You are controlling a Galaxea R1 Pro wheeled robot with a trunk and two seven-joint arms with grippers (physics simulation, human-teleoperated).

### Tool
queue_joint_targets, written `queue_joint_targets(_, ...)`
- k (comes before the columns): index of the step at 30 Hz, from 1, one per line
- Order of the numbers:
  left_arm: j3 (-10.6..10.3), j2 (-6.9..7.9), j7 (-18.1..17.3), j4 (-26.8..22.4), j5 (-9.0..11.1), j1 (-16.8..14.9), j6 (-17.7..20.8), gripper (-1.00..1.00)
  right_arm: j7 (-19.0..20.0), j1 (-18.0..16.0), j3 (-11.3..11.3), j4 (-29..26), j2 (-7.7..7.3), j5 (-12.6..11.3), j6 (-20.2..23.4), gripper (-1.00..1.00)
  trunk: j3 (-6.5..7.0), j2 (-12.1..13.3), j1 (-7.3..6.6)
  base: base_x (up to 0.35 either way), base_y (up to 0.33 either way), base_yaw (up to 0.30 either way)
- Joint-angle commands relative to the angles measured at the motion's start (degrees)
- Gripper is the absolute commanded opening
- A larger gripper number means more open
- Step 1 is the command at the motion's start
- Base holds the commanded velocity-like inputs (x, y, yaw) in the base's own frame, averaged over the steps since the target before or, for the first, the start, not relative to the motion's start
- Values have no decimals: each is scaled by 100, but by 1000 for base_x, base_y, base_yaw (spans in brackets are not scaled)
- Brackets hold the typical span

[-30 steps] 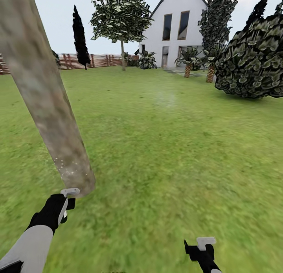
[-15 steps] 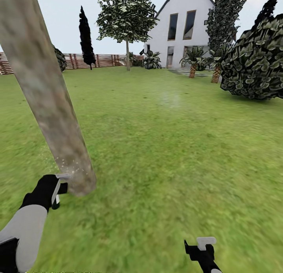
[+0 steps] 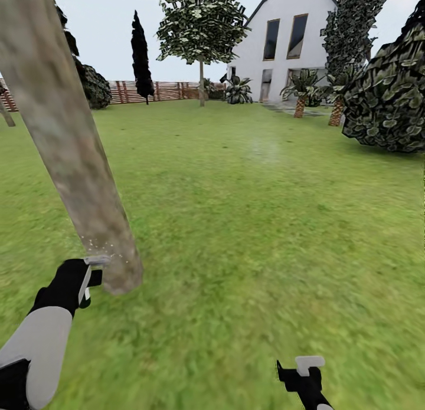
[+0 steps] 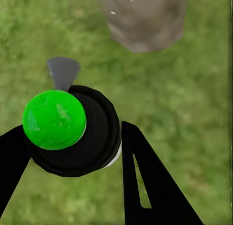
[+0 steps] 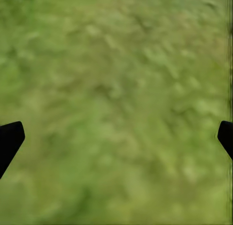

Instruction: In the garden, pick up the pesticide atomizer on the floor and spray pesticide onto both trees until each tree trunk is fully covered.

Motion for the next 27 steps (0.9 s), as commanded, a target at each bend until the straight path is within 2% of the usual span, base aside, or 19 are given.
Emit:
queue_joint_targets(1,7,-2,19,-11,17,-3,26,-100,-12,-3,51,1,0,-46,-11,100,-5,-2,-1,0,-277,0)
queue_joint_targets(16,9,-3,19,-14,16,5,26,-100,-12,-5,51,1,0,-48,-11,100,-5,-2,-1,74,-277,2)
queue_joint_targets(27,-7,15,45,-6,7,49,18,-100,-10,-3,51,1,1,-42,-11,100,-5,-2,-1,165,-243,259)
